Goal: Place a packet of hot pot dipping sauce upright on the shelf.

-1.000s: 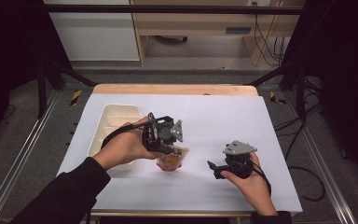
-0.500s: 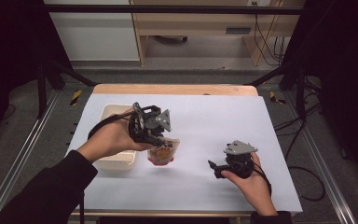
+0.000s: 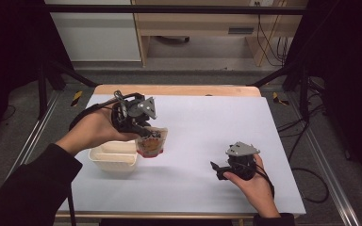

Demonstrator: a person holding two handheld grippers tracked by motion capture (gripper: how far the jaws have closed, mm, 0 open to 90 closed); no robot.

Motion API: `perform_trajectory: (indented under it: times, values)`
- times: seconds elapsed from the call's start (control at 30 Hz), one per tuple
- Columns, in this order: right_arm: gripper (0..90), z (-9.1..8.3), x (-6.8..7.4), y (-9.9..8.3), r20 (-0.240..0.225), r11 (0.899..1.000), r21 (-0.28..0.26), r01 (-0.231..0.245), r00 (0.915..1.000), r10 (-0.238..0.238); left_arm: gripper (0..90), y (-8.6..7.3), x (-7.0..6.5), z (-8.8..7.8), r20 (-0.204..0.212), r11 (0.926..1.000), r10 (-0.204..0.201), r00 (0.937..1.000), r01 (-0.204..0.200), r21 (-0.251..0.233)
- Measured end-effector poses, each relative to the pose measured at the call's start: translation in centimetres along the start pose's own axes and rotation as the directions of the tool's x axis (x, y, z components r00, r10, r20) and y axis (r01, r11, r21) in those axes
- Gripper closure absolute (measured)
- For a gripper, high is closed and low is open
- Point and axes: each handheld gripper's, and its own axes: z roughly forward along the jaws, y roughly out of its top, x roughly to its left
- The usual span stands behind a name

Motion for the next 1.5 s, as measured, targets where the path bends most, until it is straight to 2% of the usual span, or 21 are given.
perform_trajectory:
  times: [0.47, 0.63, 0.87, 1.23, 1.5]
  values:
    - [8.9, 0.1, 0.3, 0.1, 0.004, 1.0, -0.002, 0.005, 1.0, -0.005, 76.2, -2.8, 1.9, -2.8, -0.034, 0.9993, -0.014, 0.9993, 0.015, 0.034]
    - [7.2, 0.1, 0.4, 0.1, 0.002, 1.0, -0.012, 0.022, 0.9997, -0.022, 76.2, -3.6, 2.4, -3.5, -0.041, 0.999, -0.011, 0.9991, 0.013, 0.042]
    - [5.2, 0.3, 0.6, 0.1, 0.007, 0.999, -0.028, 0.022, 0.9997, -0.022, 76.2, -4.6, 2.9, -4.0, -0.045, 0.9988, -0.016, 0.9988, 0.019, 0.046]
    - [4.3, 0.6, 0.9, 0.1, 0.012, 1.0, -0.015, 0.017, 0.9998, -0.017, 76.2, -6.0, 3.0, -4.7, -0.043, 0.9979, -0.042, 0.9982, 0.044, 0.047]
    - [4.3, 0.7, 0.9, 0.0, 0.013, 1.0, -0.01, 0.016, 0.9998, -0.016, 76.2, -6.9, 3.4, -4.8, -0.045, 0.9979, -0.034, 0.9984, 0.036, 0.054]
